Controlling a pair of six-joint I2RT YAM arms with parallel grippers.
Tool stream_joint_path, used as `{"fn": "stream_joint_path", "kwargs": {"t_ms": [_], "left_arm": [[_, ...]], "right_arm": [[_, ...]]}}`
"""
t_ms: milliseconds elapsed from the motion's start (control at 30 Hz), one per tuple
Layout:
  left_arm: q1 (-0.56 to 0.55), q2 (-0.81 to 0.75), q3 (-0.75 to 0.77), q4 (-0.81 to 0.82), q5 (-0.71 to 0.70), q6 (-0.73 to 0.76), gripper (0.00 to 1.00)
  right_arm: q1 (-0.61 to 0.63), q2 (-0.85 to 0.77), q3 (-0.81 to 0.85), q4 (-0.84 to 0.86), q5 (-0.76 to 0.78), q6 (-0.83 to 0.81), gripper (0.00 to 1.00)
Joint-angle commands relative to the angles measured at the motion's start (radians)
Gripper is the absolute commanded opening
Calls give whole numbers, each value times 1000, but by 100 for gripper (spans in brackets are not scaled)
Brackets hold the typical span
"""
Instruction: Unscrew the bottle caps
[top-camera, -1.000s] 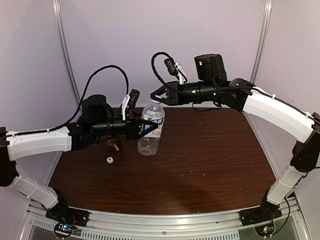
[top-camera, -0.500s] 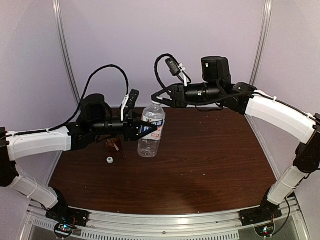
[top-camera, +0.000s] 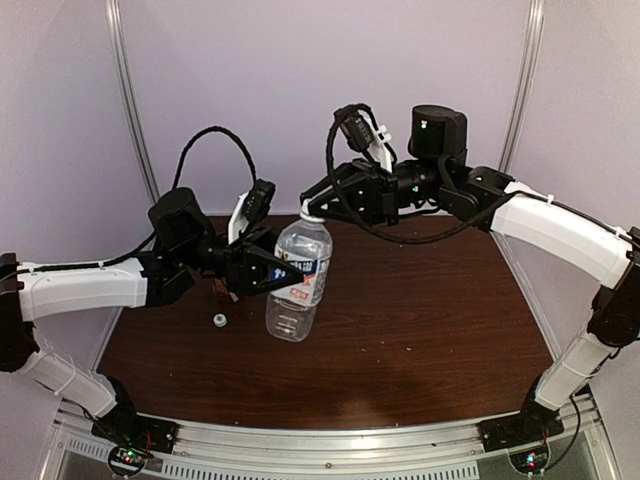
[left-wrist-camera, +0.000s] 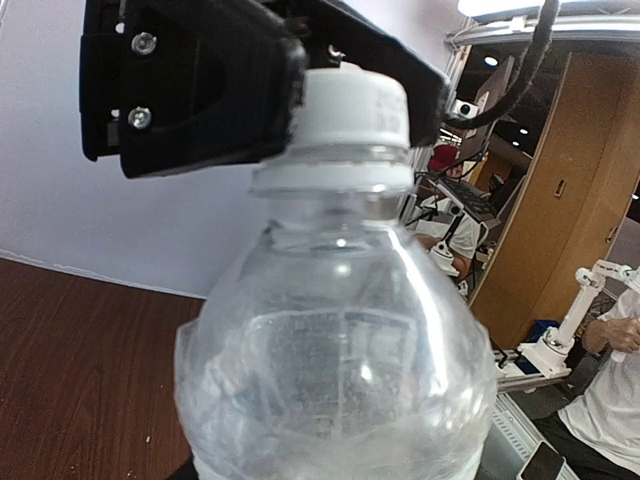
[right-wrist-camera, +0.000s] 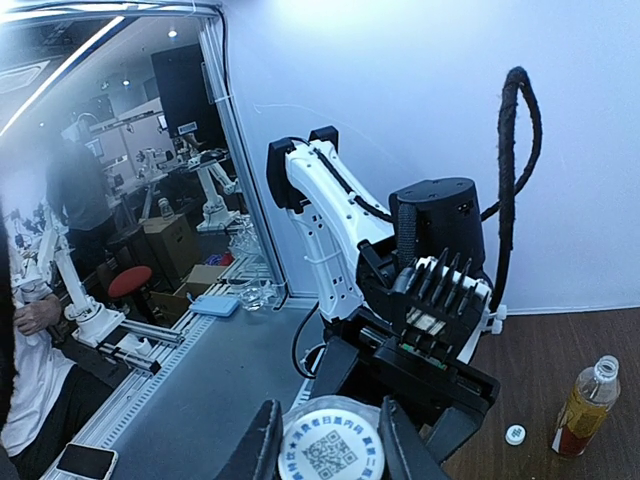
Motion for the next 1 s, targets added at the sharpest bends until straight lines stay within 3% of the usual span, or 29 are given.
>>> {"fn": "stream_joint_path", "kwargs": {"t_ms": [0,233,467,700,967], "left_arm": [[3,-8,10,203,60,-10,34],[3,-22,38,-13,-76,133,34],[3,-37,97,-313,-333,309,34],[2,-36,112,-393,-528,330,37],[-2,-36,108,-395,-595,325,38]], "right_arm": [[-10,-12,-3,-51,-14,-30,30],[-9,-54,44,-154,198,-3,57],[0,-81,85,-214,454,74,78],[31,-69,122,-274,802,187,84],[59,-9,135,-314,930,231,81]]}}
